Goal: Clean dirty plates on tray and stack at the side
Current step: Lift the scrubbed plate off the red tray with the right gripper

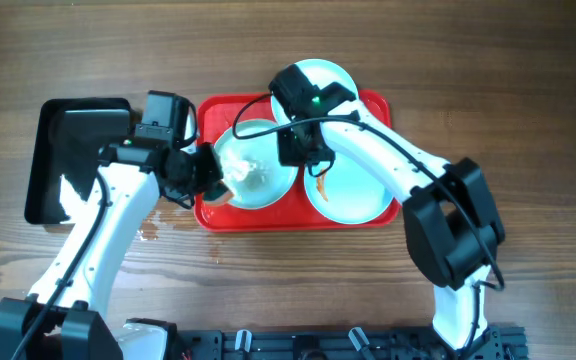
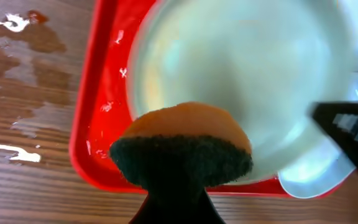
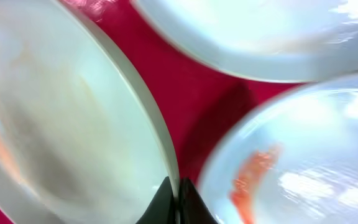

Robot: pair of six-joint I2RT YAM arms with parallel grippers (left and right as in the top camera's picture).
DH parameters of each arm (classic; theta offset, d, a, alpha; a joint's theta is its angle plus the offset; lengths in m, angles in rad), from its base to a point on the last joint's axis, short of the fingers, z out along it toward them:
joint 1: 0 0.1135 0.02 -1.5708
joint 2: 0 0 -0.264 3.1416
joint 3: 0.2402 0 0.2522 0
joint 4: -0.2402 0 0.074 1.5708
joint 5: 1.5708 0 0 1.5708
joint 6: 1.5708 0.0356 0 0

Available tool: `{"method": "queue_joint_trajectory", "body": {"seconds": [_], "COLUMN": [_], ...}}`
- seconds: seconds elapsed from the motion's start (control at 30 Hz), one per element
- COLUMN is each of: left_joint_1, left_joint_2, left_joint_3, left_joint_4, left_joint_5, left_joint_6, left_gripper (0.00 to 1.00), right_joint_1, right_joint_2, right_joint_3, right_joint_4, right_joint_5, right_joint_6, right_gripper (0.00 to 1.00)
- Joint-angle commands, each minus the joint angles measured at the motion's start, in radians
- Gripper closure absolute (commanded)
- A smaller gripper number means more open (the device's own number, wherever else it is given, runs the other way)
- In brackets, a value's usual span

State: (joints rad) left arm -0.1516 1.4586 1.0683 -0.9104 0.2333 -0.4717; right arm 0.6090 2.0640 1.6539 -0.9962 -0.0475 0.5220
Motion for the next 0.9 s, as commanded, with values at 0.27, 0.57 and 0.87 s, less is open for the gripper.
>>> {"method": "queue_joint_trajectory", "body": {"seconds": [0.27, 0.57, 0.87], "left_joint_1": [0.047, 0.047, 0.047], "left_joint_2": [-0.013, -0.013, -0.013], "left_joint_3": [-0.004, -0.004, -0.004], "left_joint_4": [-0.007, -0.005, -0.005], "left_joint_5": [-0.004, -0.037, -0.036], "left_joint_6": [0.020, 0.020, 0.020], "left_gripper": [0.96, 0.96, 0.96], "right_joint_1": [0.030, 0.160, 0.311], "right_joint_2": [-0.122, -0.123, -0.123], "right_joint_3": [0.172, 0.186, 0.186], "right_joint_4": [-0.166, -0.163, -0.156], "right_joint_5": [0.365, 0.716, 1.078], "right_joint_6": [-0.095, -0.162, -0.182], "right_gripper": [0.95, 0.96, 0.96]}}
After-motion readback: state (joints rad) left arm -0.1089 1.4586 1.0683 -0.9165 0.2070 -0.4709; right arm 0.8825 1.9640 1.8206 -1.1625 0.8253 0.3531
